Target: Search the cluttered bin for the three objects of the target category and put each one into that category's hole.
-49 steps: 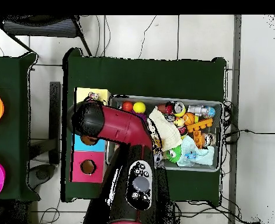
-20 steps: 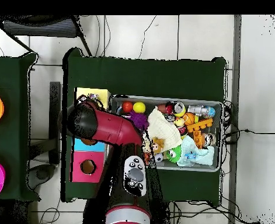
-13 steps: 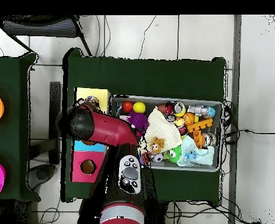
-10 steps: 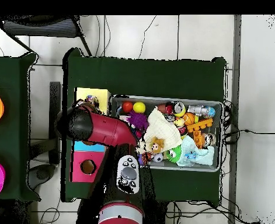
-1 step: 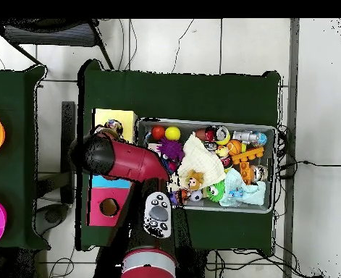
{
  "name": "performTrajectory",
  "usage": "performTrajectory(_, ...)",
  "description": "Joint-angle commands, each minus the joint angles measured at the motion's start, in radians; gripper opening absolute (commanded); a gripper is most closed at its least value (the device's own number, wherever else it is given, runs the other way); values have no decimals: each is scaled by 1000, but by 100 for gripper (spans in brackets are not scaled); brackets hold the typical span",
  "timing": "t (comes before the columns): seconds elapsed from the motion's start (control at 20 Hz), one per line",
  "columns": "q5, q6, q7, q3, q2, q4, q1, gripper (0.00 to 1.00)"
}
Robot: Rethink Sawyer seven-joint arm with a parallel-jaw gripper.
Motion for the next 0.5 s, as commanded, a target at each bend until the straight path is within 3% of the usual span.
performTrajectory(0.05, 47, 34, 196, 79, 76, 47, -38, 0)
performTrajectory(0.3, 48, 66, 198, 55, 72, 39, -21, 0)
performTrajectory(0.5, 29, 249, 232, -34, -14, 34, 29, 0)
